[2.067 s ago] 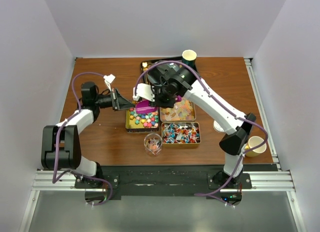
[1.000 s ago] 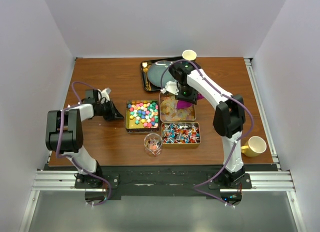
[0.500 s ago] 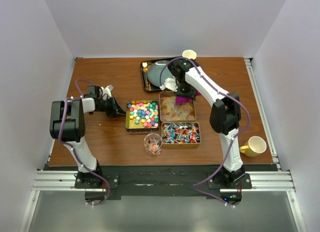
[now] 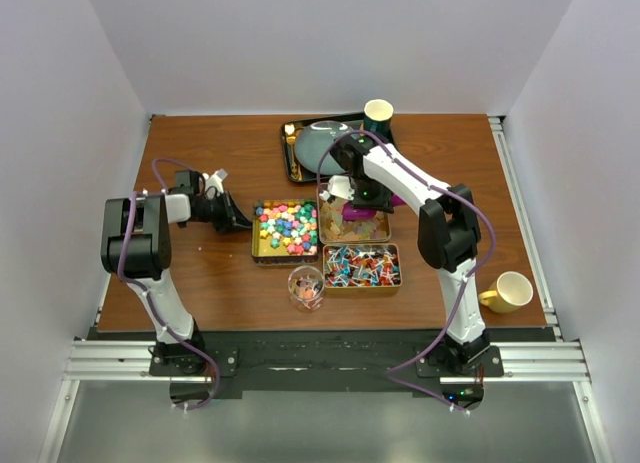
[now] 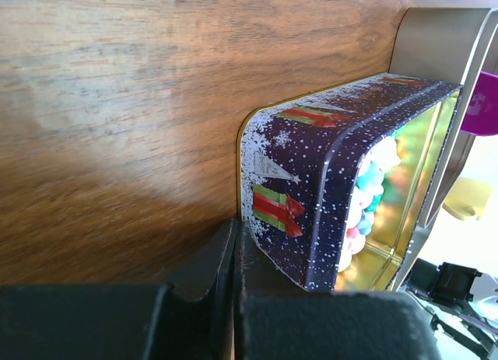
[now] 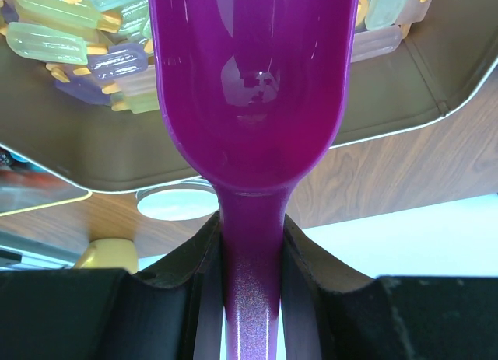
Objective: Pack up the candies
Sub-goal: Scoop the fake candies from the storage box.
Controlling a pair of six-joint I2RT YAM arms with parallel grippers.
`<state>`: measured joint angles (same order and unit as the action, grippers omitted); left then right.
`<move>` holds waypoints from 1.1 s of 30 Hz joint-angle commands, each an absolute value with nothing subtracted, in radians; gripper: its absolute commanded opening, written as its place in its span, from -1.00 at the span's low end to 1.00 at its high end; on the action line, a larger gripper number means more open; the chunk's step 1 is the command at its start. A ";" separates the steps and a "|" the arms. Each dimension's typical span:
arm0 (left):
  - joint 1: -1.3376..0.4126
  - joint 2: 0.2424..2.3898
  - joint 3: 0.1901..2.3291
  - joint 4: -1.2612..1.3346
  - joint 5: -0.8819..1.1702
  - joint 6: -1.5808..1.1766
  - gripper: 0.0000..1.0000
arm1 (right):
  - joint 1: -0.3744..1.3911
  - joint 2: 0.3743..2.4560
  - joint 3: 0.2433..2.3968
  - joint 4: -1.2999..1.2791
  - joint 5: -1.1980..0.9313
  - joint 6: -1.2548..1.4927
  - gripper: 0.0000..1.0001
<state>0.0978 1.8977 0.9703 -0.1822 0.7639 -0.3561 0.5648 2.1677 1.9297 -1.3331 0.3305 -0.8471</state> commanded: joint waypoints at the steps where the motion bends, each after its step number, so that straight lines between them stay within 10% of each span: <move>1: 0.077 1.954 0.974 -0.192 0.690 -0.334 -0.93 | 0.572 2.177 1.994 -1.586 0.313 -0.835 -1.00; 33: 0.015 1.941 1.012 -0.253 0.721 -0.258 -0.95 | 0.581 2.257 1.982 -1.364 -0.130 -0.702 -1.00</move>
